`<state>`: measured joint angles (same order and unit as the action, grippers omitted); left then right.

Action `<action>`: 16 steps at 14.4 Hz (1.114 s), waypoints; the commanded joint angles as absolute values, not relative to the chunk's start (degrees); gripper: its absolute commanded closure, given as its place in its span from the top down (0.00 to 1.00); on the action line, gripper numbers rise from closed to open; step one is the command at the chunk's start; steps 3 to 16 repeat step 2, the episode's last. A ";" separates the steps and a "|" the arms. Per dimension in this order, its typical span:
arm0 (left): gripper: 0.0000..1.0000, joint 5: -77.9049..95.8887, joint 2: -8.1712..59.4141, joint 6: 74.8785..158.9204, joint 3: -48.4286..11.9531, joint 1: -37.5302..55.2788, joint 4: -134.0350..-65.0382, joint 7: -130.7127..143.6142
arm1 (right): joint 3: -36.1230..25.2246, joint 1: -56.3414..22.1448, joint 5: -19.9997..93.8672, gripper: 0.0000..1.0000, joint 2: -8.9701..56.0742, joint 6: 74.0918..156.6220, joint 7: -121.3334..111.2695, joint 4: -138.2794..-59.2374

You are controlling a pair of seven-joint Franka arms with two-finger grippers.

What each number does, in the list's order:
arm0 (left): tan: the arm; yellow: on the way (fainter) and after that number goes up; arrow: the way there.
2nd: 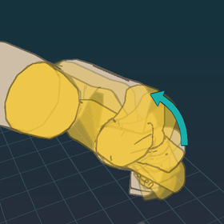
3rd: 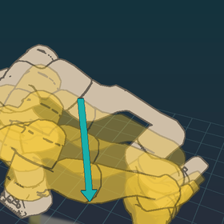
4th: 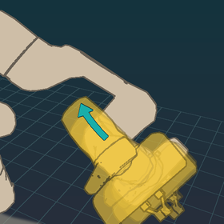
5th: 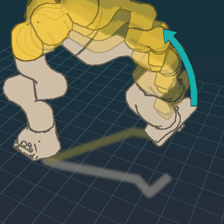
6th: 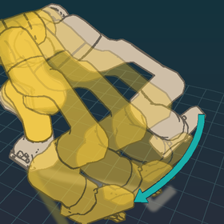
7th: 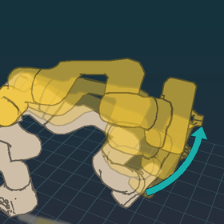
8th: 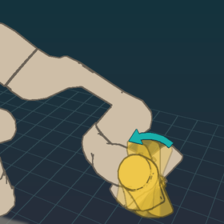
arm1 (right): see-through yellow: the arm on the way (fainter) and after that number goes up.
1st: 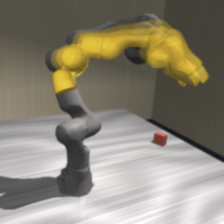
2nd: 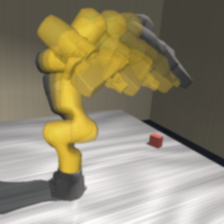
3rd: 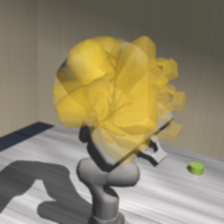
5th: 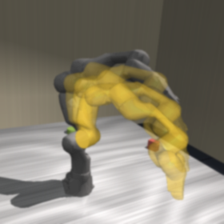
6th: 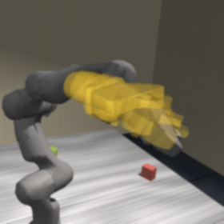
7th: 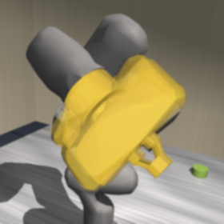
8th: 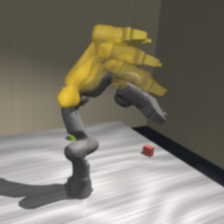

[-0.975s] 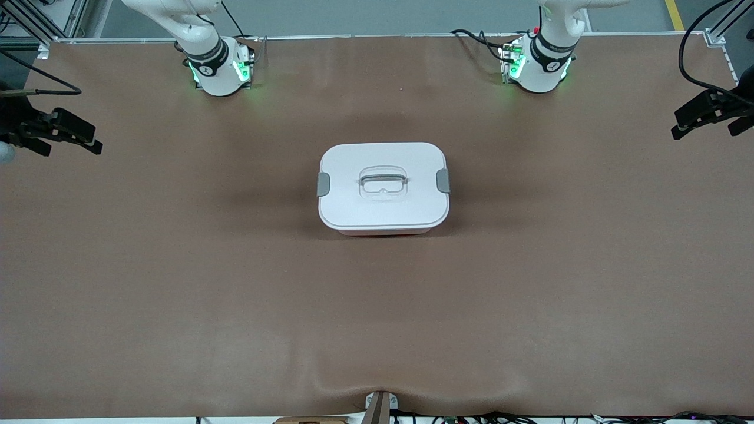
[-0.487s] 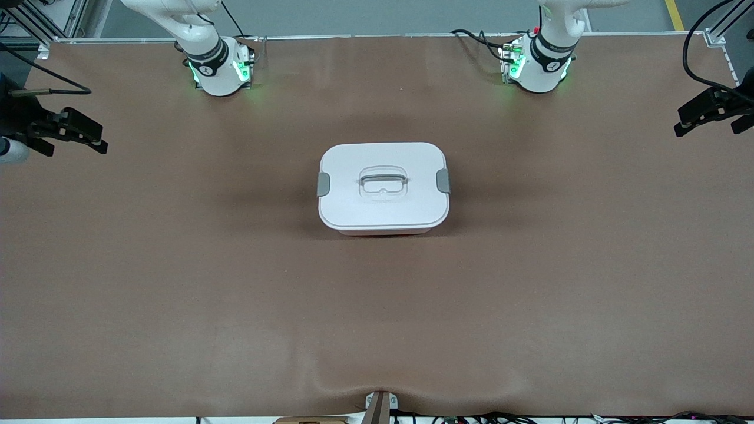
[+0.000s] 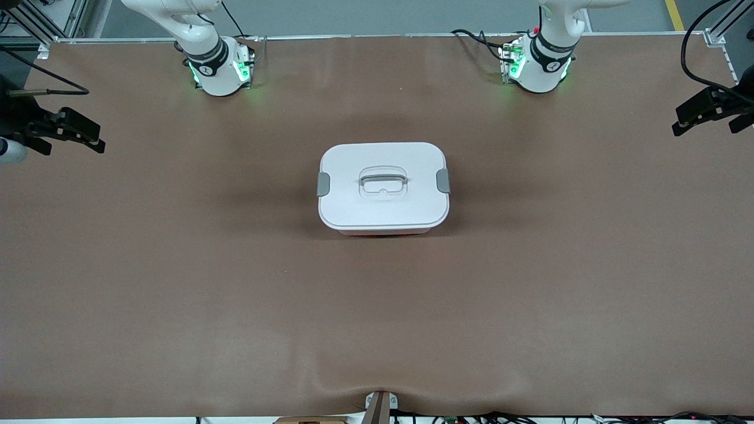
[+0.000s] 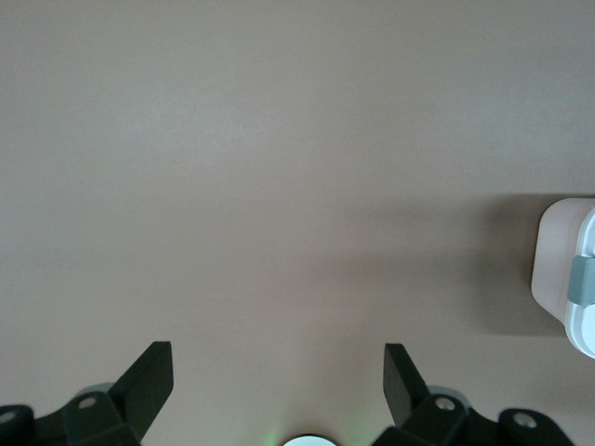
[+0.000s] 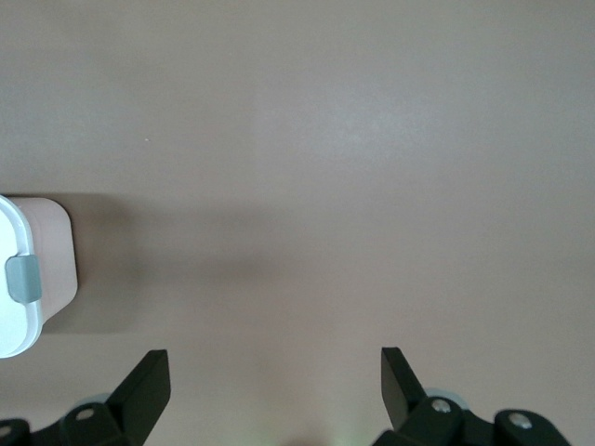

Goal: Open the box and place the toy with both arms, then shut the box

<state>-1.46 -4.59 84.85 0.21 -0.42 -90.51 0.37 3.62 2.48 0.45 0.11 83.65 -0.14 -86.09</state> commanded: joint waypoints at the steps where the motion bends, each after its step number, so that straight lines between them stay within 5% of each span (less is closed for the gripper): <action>1: 1.00 -0.70 -5.45 84.20 0.53 -0.17 -90.88 0.97 | 3.78 2.99 0.26 1.00 -0.70 83.14 -0.18 -86.48; 16: 1.00 -0.62 -5.45 84.20 0.53 -0.09 -90.88 0.88 | 3.78 3.08 0.35 1.00 -0.70 83.14 -0.18 -86.48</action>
